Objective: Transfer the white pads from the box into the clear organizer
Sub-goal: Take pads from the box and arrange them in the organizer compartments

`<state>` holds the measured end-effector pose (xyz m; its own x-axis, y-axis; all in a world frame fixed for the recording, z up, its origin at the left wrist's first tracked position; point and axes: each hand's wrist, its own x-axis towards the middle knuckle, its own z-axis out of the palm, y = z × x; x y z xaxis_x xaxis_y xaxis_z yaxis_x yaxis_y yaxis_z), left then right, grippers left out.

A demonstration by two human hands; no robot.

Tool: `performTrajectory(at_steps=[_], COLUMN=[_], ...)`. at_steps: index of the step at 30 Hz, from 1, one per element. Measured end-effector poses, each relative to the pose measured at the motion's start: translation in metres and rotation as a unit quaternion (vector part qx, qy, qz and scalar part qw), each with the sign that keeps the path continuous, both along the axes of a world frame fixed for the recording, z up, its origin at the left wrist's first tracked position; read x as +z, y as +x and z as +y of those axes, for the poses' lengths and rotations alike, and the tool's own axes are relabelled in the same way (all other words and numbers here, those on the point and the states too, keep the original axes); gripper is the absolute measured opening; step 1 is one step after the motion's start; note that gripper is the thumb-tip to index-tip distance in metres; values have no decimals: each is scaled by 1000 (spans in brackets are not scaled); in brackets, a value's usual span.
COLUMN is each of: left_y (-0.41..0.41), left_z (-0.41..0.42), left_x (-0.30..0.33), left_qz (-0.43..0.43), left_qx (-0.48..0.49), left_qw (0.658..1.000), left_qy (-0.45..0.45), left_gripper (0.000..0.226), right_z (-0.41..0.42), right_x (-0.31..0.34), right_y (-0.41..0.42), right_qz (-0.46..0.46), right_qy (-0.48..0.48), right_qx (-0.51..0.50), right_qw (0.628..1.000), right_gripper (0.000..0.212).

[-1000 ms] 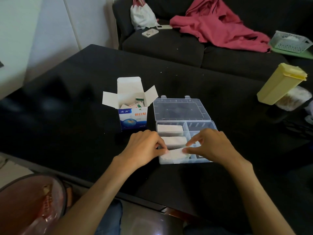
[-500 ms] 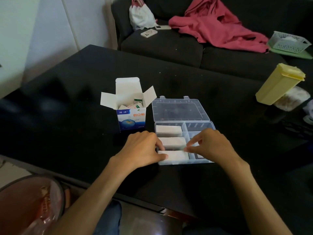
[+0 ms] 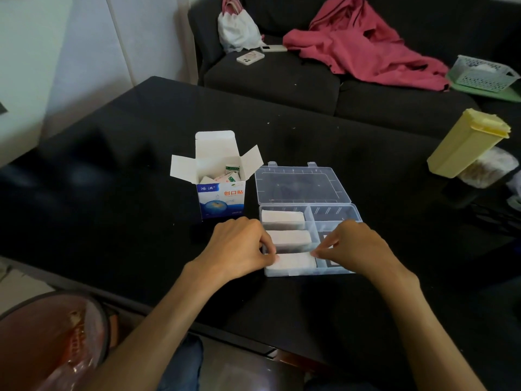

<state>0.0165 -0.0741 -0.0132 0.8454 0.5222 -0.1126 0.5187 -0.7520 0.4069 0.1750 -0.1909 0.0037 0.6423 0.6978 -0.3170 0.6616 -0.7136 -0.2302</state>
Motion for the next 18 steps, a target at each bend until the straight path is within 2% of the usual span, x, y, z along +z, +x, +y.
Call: performTrajectory(at_steps=[10,12,14,15,17,18], left_y=[4,4,0,-3,-10,-15], left_z=[-3,-3,0,3,13,17], left_x=[-4,-1,6,9,16,18], left_qz=[-12,-36,-111,-176,-318,-361], left_qx=[0,13,57,91,164,197], left_qw=[1000,999,992,980,928,900], left_qy=[14,6,4,27,104,147], left_gripper=[25,28,30,29,25,23], right_z=[-6,-6,-7,-7,-5,-2], right_x=[9,13,20,24,32,37], right_y=[15,15,14,13,9,4], right_qz=[57,63,65,66,71,69], right_qy=[53,67,92,116,184,219], right_qx=[9,15,20,24,36,46], right_qw=[997,996,993,991,980,972], right_gripper=[20,20,18,16,10,7])
